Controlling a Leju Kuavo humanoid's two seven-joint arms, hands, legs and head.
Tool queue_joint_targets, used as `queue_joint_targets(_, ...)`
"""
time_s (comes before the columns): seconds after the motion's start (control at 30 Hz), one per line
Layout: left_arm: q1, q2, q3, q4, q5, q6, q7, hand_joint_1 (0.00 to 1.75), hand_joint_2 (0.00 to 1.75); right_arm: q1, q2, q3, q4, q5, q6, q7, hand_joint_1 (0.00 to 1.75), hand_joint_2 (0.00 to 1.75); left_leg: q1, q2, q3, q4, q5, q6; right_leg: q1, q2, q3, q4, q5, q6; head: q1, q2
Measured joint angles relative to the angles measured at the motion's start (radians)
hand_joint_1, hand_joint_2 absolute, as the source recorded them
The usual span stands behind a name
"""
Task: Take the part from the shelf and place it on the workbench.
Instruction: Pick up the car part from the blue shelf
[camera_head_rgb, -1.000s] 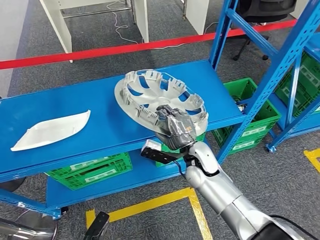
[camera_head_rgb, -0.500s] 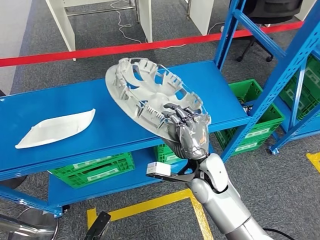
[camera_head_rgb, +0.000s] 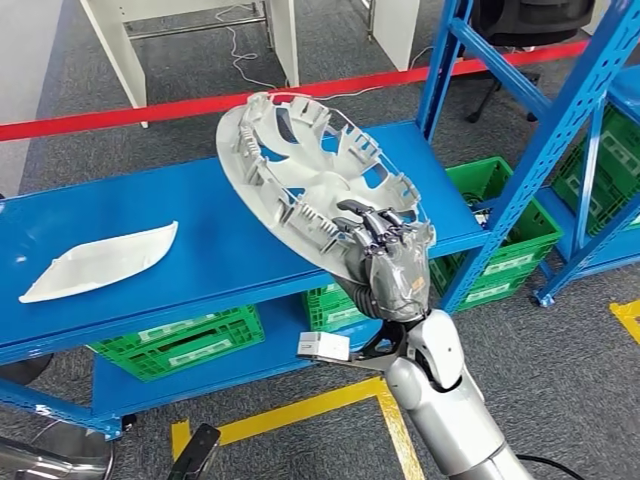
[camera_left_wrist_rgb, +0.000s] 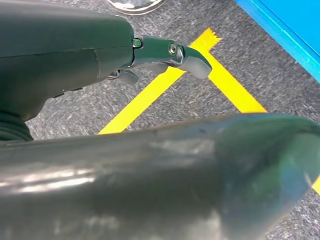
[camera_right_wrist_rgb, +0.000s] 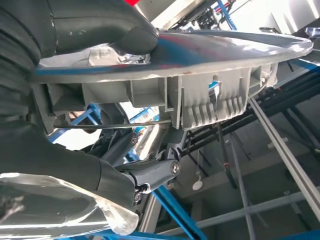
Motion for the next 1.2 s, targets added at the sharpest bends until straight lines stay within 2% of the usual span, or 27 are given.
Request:
queue_joint_targets(0.1,0.002,-0.001,0.001,0.000,-0.002,0.000,0.000,0.00,0.00,0.005,0.007,-0.009,-0.014,0.005,0.000,-0.025,1.75,1.75,0.001,-0.001,0.006,-0.021,-0.001,0.009,0.000,-0.001,-0.006,-0.002,0.001,0.015,0.000,0.000)
queue_joint_targets(0.17,0.001,-0.001,0.004,0.000,-0.005,0.000,0.000,0.00,0.00,0.009,0.015,-0.019,-0.031,0.006,0.000,-0.057,1.75,1.75,0.006,0.000,0.010,-0.032,0.006,0.018,0.000,-0.002,-0.024,0.033,-0.027,0.024,0.004,0.000)
queue_joint_targets(0.27,0.001,-0.002,0.011,-0.001,-0.011,0.004,-0.004,0.00,0.00,0.021,0.030,-0.031,-0.063,-0.007,0.000,-0.113,1.75,1.75,0.008,0.002,0.011,-0.034,0.008,0.024,-0.003,-0.003,-0.107,0.214,-0.113,0.034,0.009,0.000)
queue_joint_targets(0.3,0.002,-0.002,0.015,-0.001,-0.012,0.007,-0.009,0.00,0.00,0.026,0.034,-0.033,-0.076,-0.011,0.000,-0.128,1.75,1.75,0.008,0.002,0.012,-0.034,0.008,0.024,-0.004,-0.003,-0.128,0.258,-0.123,0.037,0.009,0.000)
queue_joint_targets(0.33,0.003,-0.002,0.020,-0.001,-0.013,0.011,-0.016,0.00,0.00,0.031,0.037,-0.034,-0.090,-0.013,0.000,-0.139,1.75,1.75,0.008,0.001,0.012,-0.033,0.007,0.024,-0.006,-0.003,-0.133,0.267,-0.114,0.038,0.009,0.000)
queue_joint_targets(0.37,0.003,-0.002,0.024,-0.001,-0.014,0.016,-0.024,0.00,0.00,0.034,0.039,-0.034,-0.105,-0.014,0.000,-0.149,1.75,1.75,0.008,0.000,0.012,-0.032,0.007,0.024,-0.007,-0.004,-0.119,0.237,-0.089,0.039,0.009,0.000)
queue_joint_targets(0.43,0.003,-0.002,0.029,-0.001,-0.018,0.025,-0.041,0.00,0.00,0.037,0.043,-0.034,-0.136,-0.013,0.000,-0.165,1.75,1.75,0.008,-0.002,0.012,-0.028,0.003,0.020,-0.009,-0.005,-0.057,0.109,-0.027,0.038,0.009,0.000)
queue_joint_targets(0.47,0.003,-0.002,0.031,-0.001,-0.021,0.031,-0.051,0.00,0.44,0.038,0.045,-0.033,-0.153,-0.010,-0.001,-0.173,1.75,1.75,0.006,-0.003,0.010,-0.024,0.001,0.016,-0.009,-0.005,-0.027,0.052,-0.010,0.035,0.009,0.000)
queue_joint_targets(0.5,0.004,-0.002,0.035,-0.001,-0.024,0.038,-0.060,0.00,0.87,0.038,0.046,-0.033,-0.169,-0.008,-0.002,-0.180,1.75,1.75,0.004,-0.003,0.008,-0.021,0.000,0.011,-0.009,-0.004,-0.009,0.017,-0.003,0.032,0.008,0.000)
queue_joint_targets(0.57,0.005,-0.002,0.043,-0.001,-0.031,0.052,-0.078,0.00,1.75,0.039,0.047,-0.031,-0.200,-0.003,-0.004,-0.192,1.75,1.75,0.001,-0.002,0.005,-0.019,0.001,0.002,-0.007,0.000,0.001,0.001,-0.005,0.022,0.008,0.000)
queue_joint_targets(0.63,0.006,-0.002,0.048,-0.001,-0.036,0.064,-0.095,0.00,1.75,0.040,0.047,-0.028,-0.227,0.000,-0.006,-0.204,1.75,1.75,0.003,-0.001,0.002,-0.011,-0.008,-0.008,-0.009,-0.001,0.002,-0.001,-0.002,0.011,0.008,0.000)
queue_joint_targets(0.67,0.005,-0.002,0.048,-0.001,-0.039,0.069,-0.102,0.00,1.75,0.040,0.047,-0.026,-0.239,0.001,-0.006,-0.211,1.75,1.75,0.004,0.000,-0.007,0.013,-0.026,-0.013,-0.010,-0.002,0.003,-0.002,-0.001,0.005,0.007,0.000)
queue_joint_targets(0.7,0.005,-0.002,0.049,-0.001,-0.041,0.072,-0.107,0.00,1.75,0.040,0.048,-0.024,-0.249,0.001,-0.006,-0.216,1.75,1.75,0.005,0.000,-0.025,0.057,-0.053,-0.018,-0.012,-0.004,0.004,-0.004,0.000,0.001,0.006,0.000)
queue_joint_targets(0.77,0.007,-0.002,0.049,-0.001,-0.045,0.074,-0.114,0.00,1.75,0.043,0.048,-0.019,-0.262,0.002,-0.006,-0.225,1.75,1.75,0.007,0.001,-0.082,0.190,-0.118,-0.025,-0.012,-0.007,0.004,-0.004,-0.001,-0.004,0.004,0.000)
queue_joint_targets(0.8,0.008,-0.002,0.049,-0.001,-0.046,0.075,-0.115,0.00,1.75,0.045,0.048,-0.016,-0.266,0.001,-0.006,-0.227,1.75,1.75,0.008,0.001,-0.105,0.244,-0.136,-0.026,-0.011,-0.008,0.005,-0.003,-0.001,-0.005,0.005,0.000)
queue_joint_targets(0.83,0.009,-0.002,0.049,-0.001,-0.048,0.077,-0.116,0.00,1.75,0.047,0.048,-0.014,-0.270,0.001,-0.006,-0.229,1.75,1.75,0.008,0.001,-0.115,0.268,-0.135,-0.027,-0.011,-0.008,0.005,-0.003,-0.002,-0.005,0.004,0.000)
queue_joint_targets(0.87,0.010,-0.002,0.049,-0.001,-0.049,0.082,-0.117,0.00,1.75,0.049,0.048,-0.012,-0.274,-0.001,-0.006,-0.232,1.75,1.75,0.009,0.001,-0.106,0.249,-0.114,-0.026,-0.011,-0.008,0.006,-0.003,-0.002,-0.005,0.004,0.000)
queue_joint_targets(0.93,0.009,-0.002,0.053,-0.001,-0.048,0.097,-0.121,0.00,1.75,0.051,0.048,-0.011,-0.285,-0.012,-0.008,-0.244,1.75,1.75,0.010,0.002,-0.047,0.124,-0.045,-0.021,-0.011,-0.006,0.009,-0.003,-0.003,-0.004,0.001,0.000)
queue_joint_targets(0.97,0.008,-0.002,0.057,-0.001,-0.047,0.103,-0.121,0.00,1.75,0.051,0.048,-0.011,-0.291,-0.020,-0.009,-0.251,1.75,1.75,0.010,0.002,-0.015,0.058,-0.021,-0.018,-0.009,-0.004,0.009,-0.002,-0.004,-0.001,0.000,0.000)
queue_joint_targets(1.0,0.007,-0.002,0.062,-0.001,-0.047,0.107,-0.118,0.00,1.75,0.050,0.048,-0.010,-0.296,-0.029,-0.009,-0.255,1.75,1.75,0.009,0.002,0.006,0.012,-0.010,-0.015,-0.008,-0.003,0.008,-0.002,-0.003,0.002,0.000,0.000)
queue_joint_targets(1.03,0.006,-0.002,0.067,-0.001,-0.048,0.108,-0.113,0.00,1.75,0.050,0.048,-0.008,-0.300,-0.036,-0.009,-0.255,1.75,1.75,0.007,0.001,0.015,-0.010,-0.011,-0.013,-0.006,-0.002,0.006,-0.002,-0.003,0.007,-0.001,0.000)
queue_joint_targets(1.13,0.005,-0.003,0.075,-0.001,-0.053,0.108,-0.092,0.00,1.75,0.050,0.048,0.001,-0.305,-0.049,-0.009,-0.242,1.75,1.75,0.007,0.001,0.018,-0.022,-0.010,0.003,-0.007,-0.002,0.001,0.000,-0.006,0.024,0.001,0.000)
queue_joint_targets(1.2,0.004,-0.004,0.076,-0.001,-0.054,0.108,-0.086,0.00,1.75,0.048,0.048,0.006,-0.308,-0.052,-0.009,-0.239,1.75,1.75,0.010,0.002,0.021,-0.029,-0.004,0.016,-0.008,-0.003,-0.027,0.057,-0.046,0.032,0.004,0.000)
